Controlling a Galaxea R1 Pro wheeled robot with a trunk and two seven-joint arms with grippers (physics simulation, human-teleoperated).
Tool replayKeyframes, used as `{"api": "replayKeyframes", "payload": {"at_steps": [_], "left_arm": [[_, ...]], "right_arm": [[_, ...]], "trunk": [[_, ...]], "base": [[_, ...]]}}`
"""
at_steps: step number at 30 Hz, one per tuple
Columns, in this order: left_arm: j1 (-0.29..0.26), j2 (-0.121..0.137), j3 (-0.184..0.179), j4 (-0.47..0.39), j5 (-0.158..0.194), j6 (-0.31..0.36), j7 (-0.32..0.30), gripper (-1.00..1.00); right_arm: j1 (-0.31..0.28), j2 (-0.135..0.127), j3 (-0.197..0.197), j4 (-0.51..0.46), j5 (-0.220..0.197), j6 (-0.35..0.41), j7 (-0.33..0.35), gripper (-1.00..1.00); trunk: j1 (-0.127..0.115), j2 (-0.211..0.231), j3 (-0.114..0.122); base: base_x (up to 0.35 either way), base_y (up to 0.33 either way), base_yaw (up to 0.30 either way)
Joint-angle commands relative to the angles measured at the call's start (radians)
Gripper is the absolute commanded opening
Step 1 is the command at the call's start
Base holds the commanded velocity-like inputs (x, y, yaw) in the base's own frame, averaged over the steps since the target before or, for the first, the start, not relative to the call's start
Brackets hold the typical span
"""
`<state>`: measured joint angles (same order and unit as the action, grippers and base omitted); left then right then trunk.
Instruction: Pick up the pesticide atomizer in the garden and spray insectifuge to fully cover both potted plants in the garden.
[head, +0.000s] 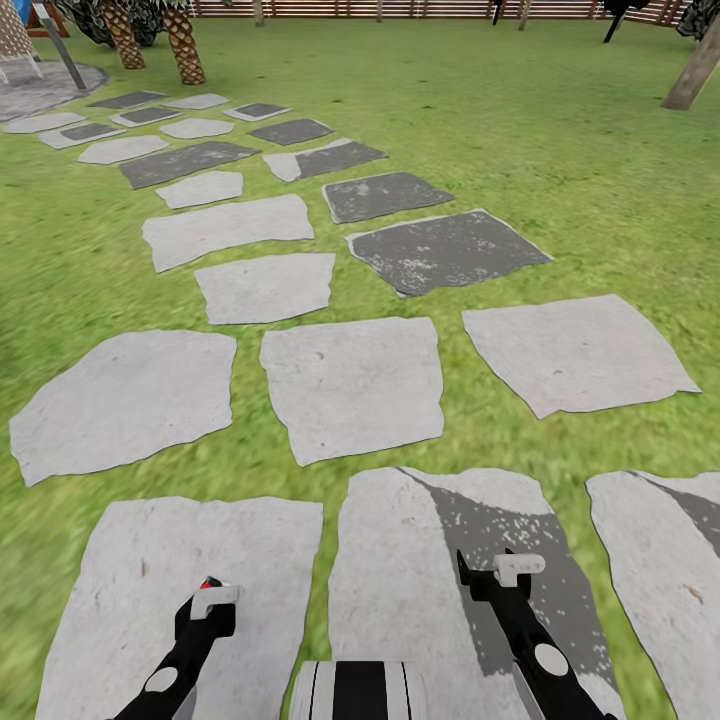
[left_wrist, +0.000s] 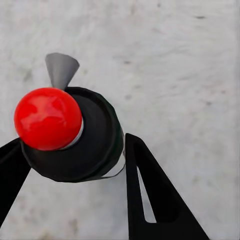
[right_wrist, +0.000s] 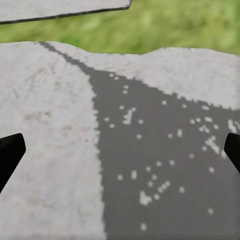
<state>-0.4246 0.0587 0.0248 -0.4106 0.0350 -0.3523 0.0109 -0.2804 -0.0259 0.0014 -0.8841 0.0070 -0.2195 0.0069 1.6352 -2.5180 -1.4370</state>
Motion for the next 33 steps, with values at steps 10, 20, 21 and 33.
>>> {"api": "replayKeyframes", "payload": {"at_steps": [10,20,21,33], "left_arm": [[0.0,0.001,-0.001,-0.001,0.003,-0.002,0.001,-1.0],[0.0,0.0,-0.002,0.0,0.003,-0.002,0.001,-1.0],[0.0,0.0,-0.002,0.0,0.003,-0.002,0.001,-1.0],[0.0,0.0,-0.002,0.002,0.003,-0.002,0.001,-1.0]], "right_arm": [[0.0,0.0,0.0,0.001,0.001,-0.003,0.001,1.0],[0.0,0.001,0.001,-0.002,0.001,-0.001,0.001,1.0],[0.0,0.001,0.001,-0.002,0.001,-0.001,0.001,1.0],[0.0,0.001,0.002,-0.002,0.003,-0.001,-0.001,1.0]], "trunk": [[-0.001,0.0,0.007],[-0.006,0.003,0.046],[-0.006,0.003,0.05],[-0.011,0.006,0.096]], "base": [[0.0,0.0,0.0],[0.0,0.0,0.0],[0.0,0.0,0.0],[0.0,0.0,0.0]]}}
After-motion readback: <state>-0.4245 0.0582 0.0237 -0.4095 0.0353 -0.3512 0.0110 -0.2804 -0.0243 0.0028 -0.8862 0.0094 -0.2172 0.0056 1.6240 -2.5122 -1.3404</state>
